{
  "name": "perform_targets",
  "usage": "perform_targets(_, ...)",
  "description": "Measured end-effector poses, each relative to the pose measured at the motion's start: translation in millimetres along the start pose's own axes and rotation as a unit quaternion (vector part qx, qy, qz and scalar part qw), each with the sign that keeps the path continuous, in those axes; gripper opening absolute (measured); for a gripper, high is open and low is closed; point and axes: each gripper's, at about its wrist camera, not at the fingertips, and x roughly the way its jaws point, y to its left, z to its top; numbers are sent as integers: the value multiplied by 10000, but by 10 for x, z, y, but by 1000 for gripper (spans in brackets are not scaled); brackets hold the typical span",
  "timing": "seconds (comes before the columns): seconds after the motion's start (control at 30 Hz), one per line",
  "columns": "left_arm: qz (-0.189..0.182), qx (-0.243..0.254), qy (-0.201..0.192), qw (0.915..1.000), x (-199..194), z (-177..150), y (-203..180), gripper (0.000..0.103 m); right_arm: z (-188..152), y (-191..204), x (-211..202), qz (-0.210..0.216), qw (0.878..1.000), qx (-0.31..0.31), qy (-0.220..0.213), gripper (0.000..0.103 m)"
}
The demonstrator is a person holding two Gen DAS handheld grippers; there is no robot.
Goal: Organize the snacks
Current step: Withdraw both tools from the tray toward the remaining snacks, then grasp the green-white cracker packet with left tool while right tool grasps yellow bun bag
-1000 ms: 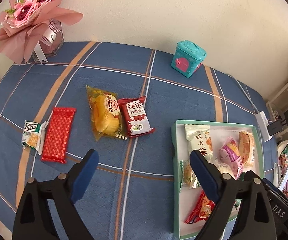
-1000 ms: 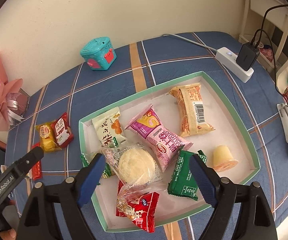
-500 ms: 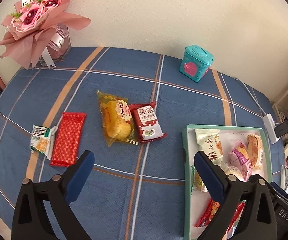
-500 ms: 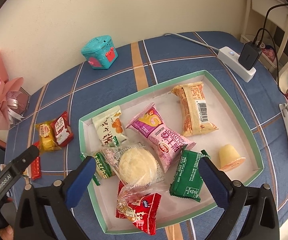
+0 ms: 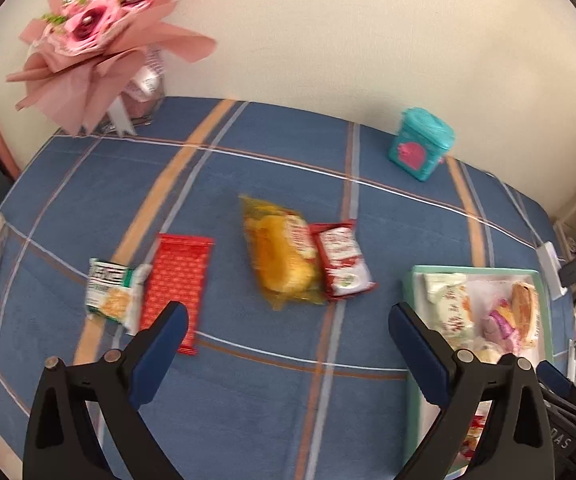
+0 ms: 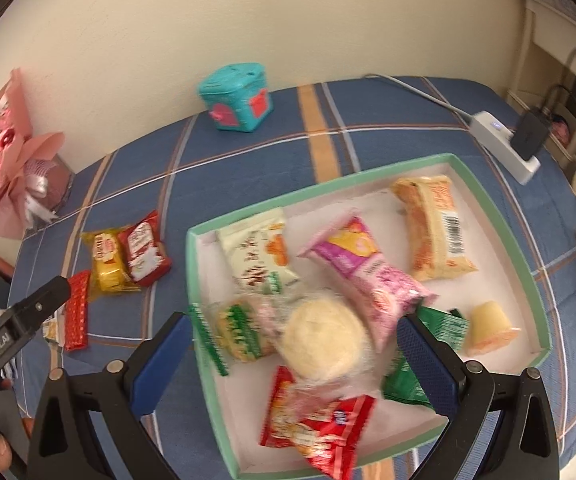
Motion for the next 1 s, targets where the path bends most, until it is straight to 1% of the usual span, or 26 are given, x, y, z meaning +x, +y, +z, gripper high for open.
perform_targets(0.17,347,-188,89,9992,27,60,421,100,-5,308,37,273,9994,-201,-66,103)
perform_targets(0.37,689,-698,160,9951,35,79,980,100,-26,730,75,492,9969,-601,-126,103)
perform_targets(0.53,716,-866,215,9934,81,77,1177,100,9,1051,194,707,9943,-800,6,102)
perform_targets(0.6,672,-910,268,9932,132,74,1204,100,34,1181,242,736,9935,-865,47,99)
perform_targets(0.67,591,-985,343,9928,214,73,1243,100,76,1330,313,753,9924,-968,115,95)
perform_targets(0.73,557,-1075,391,9919,284,79,1290,100,114,1481,373,730,9912,-1096,157,93)
perform_targets(0.9,489,-1352,485,9884,430,65,1423,100,200,1812,540,556,9874,-1473,189,92)
perform_targets(1.0,470,-1500,535,9861,514,44,1505,100,235,1962,667,468,9850,-1640,269,89)
